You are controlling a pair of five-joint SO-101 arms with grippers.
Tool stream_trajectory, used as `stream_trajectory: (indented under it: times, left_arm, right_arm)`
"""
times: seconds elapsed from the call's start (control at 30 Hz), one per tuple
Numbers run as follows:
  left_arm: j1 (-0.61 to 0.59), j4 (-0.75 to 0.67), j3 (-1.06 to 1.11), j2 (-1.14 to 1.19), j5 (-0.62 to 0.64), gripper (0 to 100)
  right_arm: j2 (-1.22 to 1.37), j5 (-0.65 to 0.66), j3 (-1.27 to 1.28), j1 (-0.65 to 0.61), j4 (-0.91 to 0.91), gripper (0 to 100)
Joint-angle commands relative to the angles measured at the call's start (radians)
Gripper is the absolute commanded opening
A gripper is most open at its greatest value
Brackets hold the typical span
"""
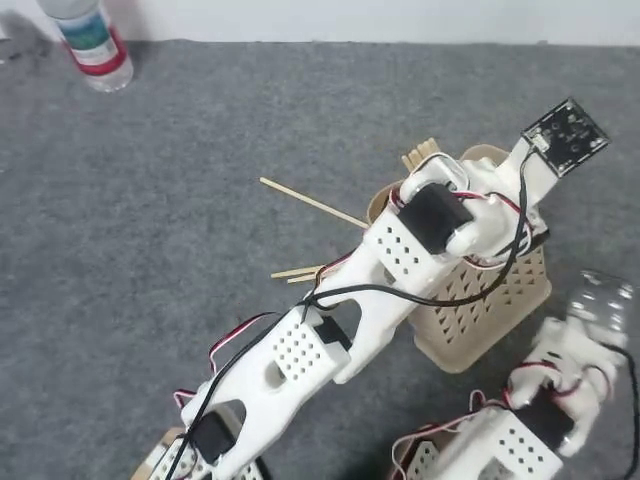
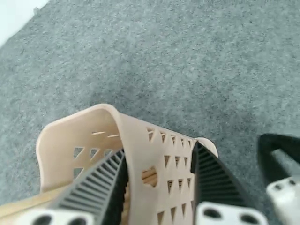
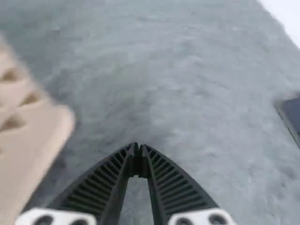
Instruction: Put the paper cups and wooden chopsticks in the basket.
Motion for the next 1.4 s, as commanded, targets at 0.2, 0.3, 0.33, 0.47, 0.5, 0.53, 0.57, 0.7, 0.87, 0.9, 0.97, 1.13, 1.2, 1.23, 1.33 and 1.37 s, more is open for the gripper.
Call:
stream_trajectory:
  times: [0.2, 0.3, 0.33, 0.47, 0.5, 0.53, 0.57, 0.7, 0.87, 0.9, 0.97, 1.13, 1.2, 1.23, 1.33, 1.37]
  left_arm:
    - [0.031, -0.009, 0.108, -0.071, 0.015, 20]
    - [0.078, -0.009, 0.120, -0.071, 0.015, 20]
    - [0.097, -0.009, 0.120, -0.071, 0.015, 20]
    - [0.157, -0.002, 0.116, -0.075, 0.015, 20]
    - [0.164, 0.000, 0.116, -0.075, 0.015, 20]
    - [0.169, 0.006, 0.116, -0.074, 0.015, 20]
    - [0.176, 0.012, 0.116, -0.074, 0.017, 20]
    - [0.219, 0.021, 0.122, -0.072, 0.017, 20]
    - [0.276, 0.021, 0.120, -0.072, 0.017, 20]
    - [0.287, 0.021, 0.120, -0.072, 0.017, 20]
    - [0.305, 0.021, 0.122, -0.072, 0.017, 20]
    - [0.327, 0.017, 0.140, -0.071, 0.015, 20]
    - [0.322, 0.006, 0.143, -0.071, 0.017, 20]
    - [0.321, 0.005, 0.143, -0.071, 0.026, 20]
    - [0.321, 0.008, 0.143, -0.071, 0.081, 27]
    - [0.321, 0.008, 0.143, -0.071, 0.094, 29]
  right_arm:
    - [-0.012, -0.284, -0.247, 0.249, -0.059, 0.7]
    - [-0.012, -0.341, -0.345, 0.288, -0.059, 0.8]
    - [-0.012, -0.354, -0.377, 0.294, -0.059, 0.8]
    - [-0.012, -0.420, -0.491, 0.352, -0.064, 0.9]
    - [-0.012, -0.443, -0.508, 0.380, -0.079, 0.9]
    - [-0.012, -0.471, -0.517, 0.412, -0.101, 0.9]
    - [-0.012, -0.502, -0.522, 0.449, -0.125, 0.9]
    - [-0.012, -0.611, -0.523, 0.553, -0.216, 0.9]
    - [-0.012, -0.638, -0.523, 0.582, -0.269, 0.9]
    - [-0.012, -0.638, -0.523, 0.582, -0.277, 0.9]
    - [-0.012, -0.666, -0.523, 0.582, -0.306, 0.9]
    - [-0.012, -0.735, -0.523, 0.582, -0.400, 0.9]
    - [-0.012, -0.736, -0.523, 0.581, -0.401, 0.9]
    - [-0.012, -0.735, -0.522, 0.579, -0.400, 0.9]
    - [-0.012, -0.732, -0.514, 0.578, -0.398, 0.9]
    - [-0.012, -0.732, -0.508, 0.578, -0.398, 0.9]
